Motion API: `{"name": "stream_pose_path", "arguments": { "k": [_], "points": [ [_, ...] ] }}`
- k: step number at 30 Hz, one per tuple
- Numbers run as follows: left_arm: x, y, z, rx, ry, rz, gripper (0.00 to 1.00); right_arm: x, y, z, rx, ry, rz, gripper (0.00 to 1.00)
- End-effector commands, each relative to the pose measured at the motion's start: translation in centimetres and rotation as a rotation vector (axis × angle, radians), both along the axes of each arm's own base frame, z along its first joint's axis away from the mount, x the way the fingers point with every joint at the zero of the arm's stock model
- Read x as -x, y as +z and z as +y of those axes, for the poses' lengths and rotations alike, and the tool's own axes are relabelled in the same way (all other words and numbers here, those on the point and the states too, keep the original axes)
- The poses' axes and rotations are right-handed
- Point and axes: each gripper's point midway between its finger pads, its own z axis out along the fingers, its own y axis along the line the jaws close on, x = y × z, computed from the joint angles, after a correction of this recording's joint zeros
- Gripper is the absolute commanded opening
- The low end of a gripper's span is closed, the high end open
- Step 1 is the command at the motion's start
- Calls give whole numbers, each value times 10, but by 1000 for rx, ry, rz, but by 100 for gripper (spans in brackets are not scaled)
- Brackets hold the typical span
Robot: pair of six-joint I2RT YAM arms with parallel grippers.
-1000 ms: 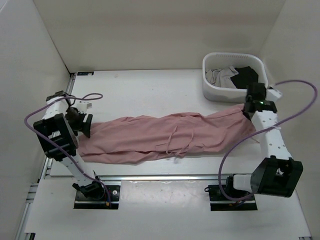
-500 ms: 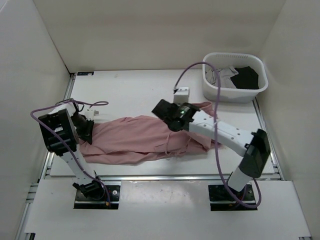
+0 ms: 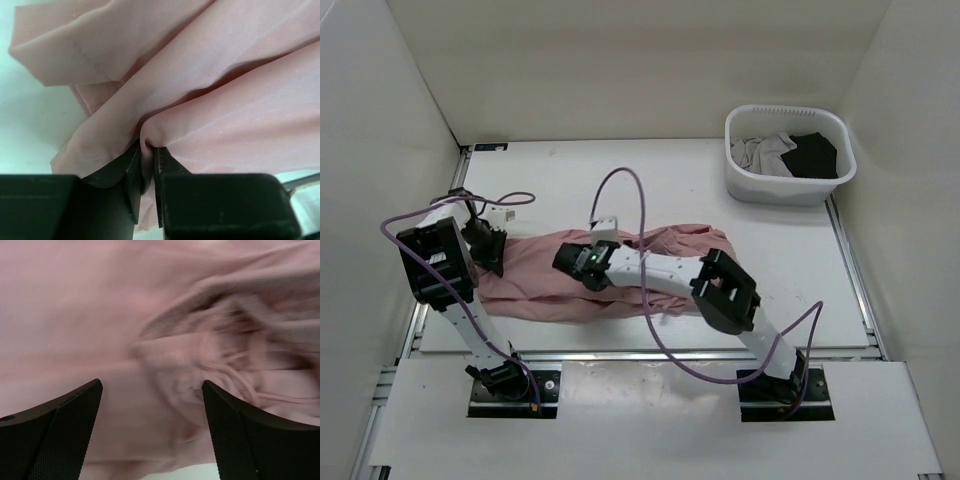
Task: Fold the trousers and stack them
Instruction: Fold the trousers
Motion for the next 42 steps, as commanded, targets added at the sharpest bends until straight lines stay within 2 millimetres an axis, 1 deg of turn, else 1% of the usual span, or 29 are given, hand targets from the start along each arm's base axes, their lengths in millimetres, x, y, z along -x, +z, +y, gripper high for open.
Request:
{"name": "stream_pose_path", "arguments": {
  "k": [1,2,3,4,5,6,9,11,12,13,14,15,17,18,21,25,28,30,31,32,33,34,35,36,38,39,40,41,42],
  "points": [
    [-25,11,6,-27,-16,-89,27,36,39,68,-136,230,-1,88],
    [-26,11,4,-17,-16,-93,27,38,58,77,-156,277,-36,90],
    [-29,13,3,-9,-17,-105,28,41,92,79,-204,310,-70,91],
    [-29,13,3,-9,-17,-105,28,40,108,72,-201,319,-94,91],
    [-29,13,3,-9,-17,-105,28,35,128,60,-198,292,-143,91],
    [-29,13,3,-9,-17,-105,29,35,162,42,-235,273,-190,88],
    [-26,8,-1,15,-17,-93,29,21,200,-15,-221,207,-245,81],
    [-24,10,-5,29,-17,-98,30,13,186,-55,-106,176,-186,87],
    [-23,10,-9,51,-25,-97,30,-2,177,-77,-58,138,-145,91],
    [-24,13,-8,48,-26,-105,30,-7,169,-89,2,154,-107,99],
    [-18,11,-12,64,-25,-88,30,-12,158,-109,73,142,-65,99],
    [-18,11,-12,63,-34,-90,31,-14,146,-116,132,160,-42,99],
    [-16,12,-12,67,-44,-81,31,-26,132,-121,177,217,-31,99],
    [-16,12,-14,75,-44,-84,31,-24,112,-130,194,231,14,99],
    [-15,9,-14,78,-52,-78,31,-32,80,-129,87,279,94,99],
    [-10,8,-19,103,-51,-73,31,-29,70,-101,-83,411,137,99],
    [-7,6,-20,106,-51,-64,33,-30,53,-110,-46,379,164,99],
    [-6,6,-19,97,-51,-61,33,-33,30,-124,39,340,184,99],
    [-7,8,-18,94,-60,-72,33,-34,24,-126,58,332,189,95],
    [-7,8,-18,94,-60,-72,33,-38,13,-130,86,316,207,82],
    [-7,8,-18,93,-69,-74,33,-47,20,-127,83,287,173,53],
    [-7,8,-18,93,-69,-74,33,-47,24,-126,75,277,172,36],
    [-7,8,-18,93,-69,-74,33,-47,26,-123,82,268,165,12],
    [-8,8,-18,92,-78,-76,33,-49,37,-121,61,216,123,0],
    [-7,8,-16,84,-78,-73,30,-44,71,-99,24,216,15,0],
    [-6,5,-16,87,-87,-65,28,-47,85,-99,55,171,-63,0],
    [-6,4,-16,87,-87,-65,28,-33,97,-85,43,166,-108,0],
    [-6,4,-16,87,-87,-65,27,-34,118,-72,18,146,-169,0],
    [-6,4,-16,87,-87,-65,27,-32,127,-64,21,138,-208,0]
  ]
}}
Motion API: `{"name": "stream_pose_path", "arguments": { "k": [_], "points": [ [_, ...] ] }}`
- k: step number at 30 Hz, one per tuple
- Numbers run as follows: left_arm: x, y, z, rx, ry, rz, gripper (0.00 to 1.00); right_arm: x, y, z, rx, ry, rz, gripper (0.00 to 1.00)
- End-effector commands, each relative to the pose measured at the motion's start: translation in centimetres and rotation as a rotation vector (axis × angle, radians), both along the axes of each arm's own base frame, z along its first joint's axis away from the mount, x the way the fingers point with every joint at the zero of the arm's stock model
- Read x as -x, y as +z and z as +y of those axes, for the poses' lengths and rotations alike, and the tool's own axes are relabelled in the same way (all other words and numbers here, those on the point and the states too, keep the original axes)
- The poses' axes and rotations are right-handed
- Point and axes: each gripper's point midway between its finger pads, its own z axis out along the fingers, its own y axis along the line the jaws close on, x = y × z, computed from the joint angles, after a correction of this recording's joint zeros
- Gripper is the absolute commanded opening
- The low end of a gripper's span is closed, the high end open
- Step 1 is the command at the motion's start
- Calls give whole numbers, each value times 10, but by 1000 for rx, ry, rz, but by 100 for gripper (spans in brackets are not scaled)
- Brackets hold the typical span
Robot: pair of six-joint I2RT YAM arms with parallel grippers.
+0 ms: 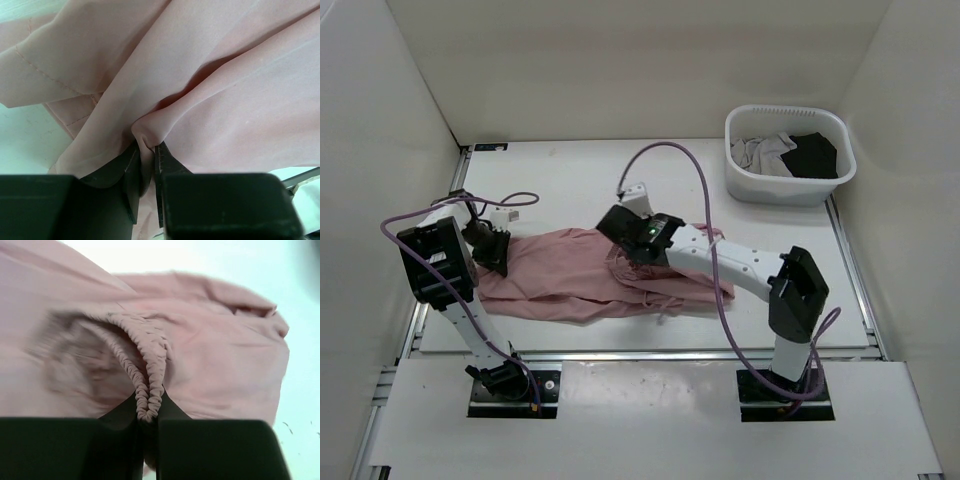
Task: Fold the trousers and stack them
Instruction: Fold the trousers
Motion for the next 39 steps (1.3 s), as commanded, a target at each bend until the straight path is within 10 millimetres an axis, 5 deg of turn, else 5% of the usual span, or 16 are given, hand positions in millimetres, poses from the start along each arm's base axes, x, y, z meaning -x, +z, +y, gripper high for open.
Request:
{"name": "stream_pose_path", "arguments": {
  "k": [1,3,6,10,12,13,15,17,21,24,26,29,30,32,35,39],
  "points": [
    [-1,7,-6,19,-33,-28,27,6,66,48,-83,-51,-262,0],
    [0,4,-6,22,-33,-20,27,10,69,77,-108,-8,-258,0],
    [-2,3,-5,22,-33,-19,26,20,6,104,-66,33,-132,0],
    [-7,2,-4,21,-33,-22,26,29,-36,105,-58,-2,-59,0],
    [-9,5,-3,20,-33,-24,26,40,-46,104,-64,10,-18,7],
    [-12,7,-2,17,-34,-34,26,47,-49,107,-76,25,-6,23],
    [-14,6,-1,17,-34,-34,27,61,-47,123,-130,131,49,67],
    [-17,8,2,4,-34,-41,27,76,-32,139,-154,221,52,79],
    [-20,7,4,-6,-43,-41,28,82,51,155,-232,304,-35,80],
    [-22,9,8,-6,-34,-43,28,80,91,143,-310,266,-92,70],
    [-25,11,10,-9,-34,-51,30,82,96,127,-341,241,-108,61],
    [-22,8,8,-2,-34,-33,30,66,99,105,-358,147,-169,34],
    [-22,8,8,-2,-34,-33,30,63,81,95,-331,114,-149,16],
    [-20,11,8,-2,-34,-33,30,39,63,70,-338,-9,-125,0],
    [-21,14,8,-6,-34,-41,31,25,0,63,-377,-42,7,0],
    [-21,17,13,-15,-25,-40,31,39,-55,63,-332,-75,140,0]
  ]
}}
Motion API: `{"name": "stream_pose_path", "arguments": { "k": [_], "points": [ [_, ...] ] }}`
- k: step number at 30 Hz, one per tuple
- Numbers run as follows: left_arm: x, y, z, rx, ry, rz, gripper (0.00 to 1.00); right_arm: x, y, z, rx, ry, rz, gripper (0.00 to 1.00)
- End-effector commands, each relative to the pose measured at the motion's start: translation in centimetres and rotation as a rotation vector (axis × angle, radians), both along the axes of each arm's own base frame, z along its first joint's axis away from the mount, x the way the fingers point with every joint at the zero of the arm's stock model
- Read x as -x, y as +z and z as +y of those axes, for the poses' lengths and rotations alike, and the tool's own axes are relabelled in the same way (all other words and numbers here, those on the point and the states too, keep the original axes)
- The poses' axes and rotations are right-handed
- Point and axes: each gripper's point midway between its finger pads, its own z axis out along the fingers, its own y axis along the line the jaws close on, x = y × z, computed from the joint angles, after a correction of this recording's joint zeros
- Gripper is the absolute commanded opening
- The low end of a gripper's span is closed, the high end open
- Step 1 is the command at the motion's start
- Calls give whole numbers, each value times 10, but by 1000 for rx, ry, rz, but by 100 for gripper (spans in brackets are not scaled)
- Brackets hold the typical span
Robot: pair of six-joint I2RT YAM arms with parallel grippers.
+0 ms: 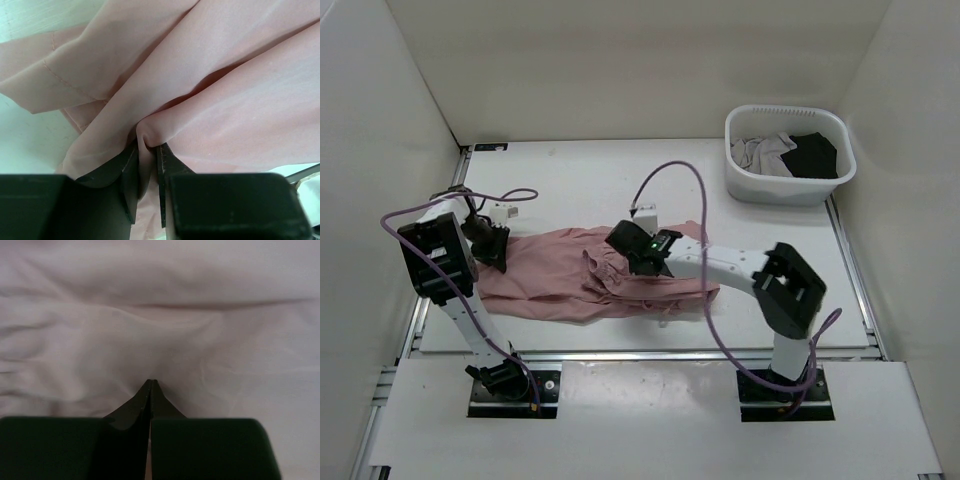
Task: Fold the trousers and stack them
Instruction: Fold the trousers
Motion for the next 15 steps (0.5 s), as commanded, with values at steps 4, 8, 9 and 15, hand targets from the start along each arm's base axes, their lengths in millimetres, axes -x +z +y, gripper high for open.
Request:
{"name": "stream_pose_path", "arguments": {
  "k": [4,8,9,15],
  "points": [
    [-15,18,12,-39,4,-62,32,25,-57,11,-50,-40,153,0],
    [-12,18,13,-36,22,-51,35,7,-29,15,19,21,106,6],
    [-12,18,13,-36,22,-51,35,0,-9,13,41,35,63,14],
    [-13,23,17,-39,32,-59,39,-8,106,-46,-127,-151,-132,87]
  ]
}}
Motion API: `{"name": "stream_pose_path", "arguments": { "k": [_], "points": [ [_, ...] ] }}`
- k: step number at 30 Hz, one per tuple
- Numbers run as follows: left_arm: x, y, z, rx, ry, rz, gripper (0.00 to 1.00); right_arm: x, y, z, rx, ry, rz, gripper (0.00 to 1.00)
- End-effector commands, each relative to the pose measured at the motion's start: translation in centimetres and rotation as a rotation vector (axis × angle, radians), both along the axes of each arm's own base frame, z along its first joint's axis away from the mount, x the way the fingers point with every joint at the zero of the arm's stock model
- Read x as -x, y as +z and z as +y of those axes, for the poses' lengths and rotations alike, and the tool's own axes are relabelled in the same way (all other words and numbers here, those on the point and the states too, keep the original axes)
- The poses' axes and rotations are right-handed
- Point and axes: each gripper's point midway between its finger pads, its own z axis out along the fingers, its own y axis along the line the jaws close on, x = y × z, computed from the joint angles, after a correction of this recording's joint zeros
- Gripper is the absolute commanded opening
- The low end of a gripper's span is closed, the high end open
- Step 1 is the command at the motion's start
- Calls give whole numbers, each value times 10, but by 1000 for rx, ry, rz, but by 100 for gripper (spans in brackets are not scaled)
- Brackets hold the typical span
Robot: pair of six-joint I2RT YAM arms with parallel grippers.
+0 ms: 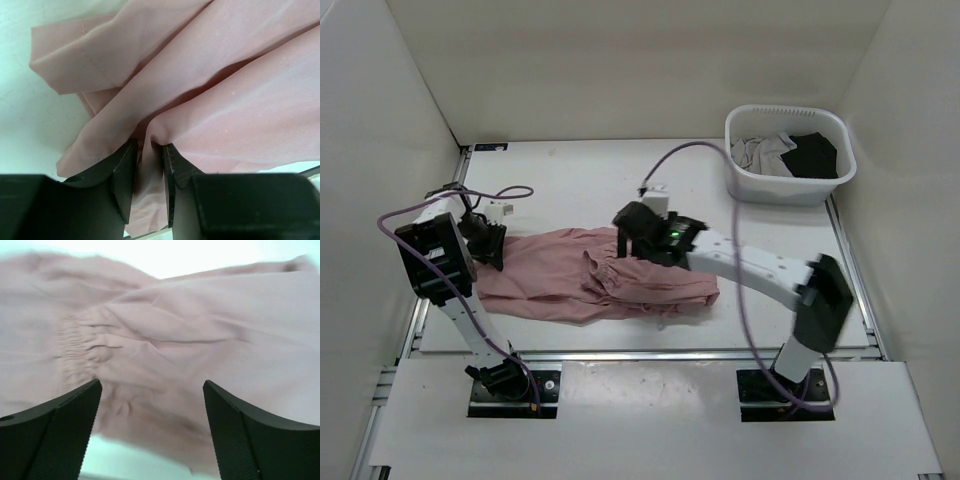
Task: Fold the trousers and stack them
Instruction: Fold the trousers
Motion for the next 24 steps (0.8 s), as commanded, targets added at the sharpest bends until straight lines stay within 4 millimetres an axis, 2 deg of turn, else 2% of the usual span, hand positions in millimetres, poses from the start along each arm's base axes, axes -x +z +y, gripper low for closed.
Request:
{"name": "stream_pose_path", "arguments": {
  "k": [1,2,3,4,5,6,7,9,11,13,14,17,21,23,24],
  "points": [
    [-8,17,6,-19,8,-49,39,-4,69,-64,-117,-168,-114,89],
    [-9,19,6,-22,8,-57,41,-17,64,-90,-150,-246,-98,91],
    [-10,20,5,-12,8,-61,41,-5,43,-98,-230,-213,-14,97],
    [-10,20,5,-12,8,-61,41,-4,28,-107,-272,-218,45,97],
    [-10,20,5,-12,8,-61,42,-15,17,-134,-324,-282,89,99],
    [-10,20,5,-12,8,-61,42,-19,7,-134,-372,-256,117,99],
    [-8,20,4,-9,8,-53,42,-7,-10,-134,-419,-194,195,99],
    [-8,20,4,-9,8,-53,42,-6,-11,-123,-435,-89,188,99],
    [-5,20,3,-6,8,-44,43,-6,-19,-119,-406,-61,225,99],
    [-3,21,2,-6,8,-44,43,-3,-30,-116,-401,-52,269,99],
    [-3,21,2,-6,8,-44,43,-1,-43,-117,-395,-72,297,99],
    [0,19,2,-11,8,-32,44,0,-72,-144,-291,-214,299,99],
    [1,22,6,-35,8,-35,46,14,-100,-151,-282,-285,370,99],
    [3,23,5,-35,8,-35,49,25,-115,-149,-266,-278,445,91],
    [3,23,5,-35,8,-35,51,28,-117,-147,-271,-271,466,81]
  ]
}}
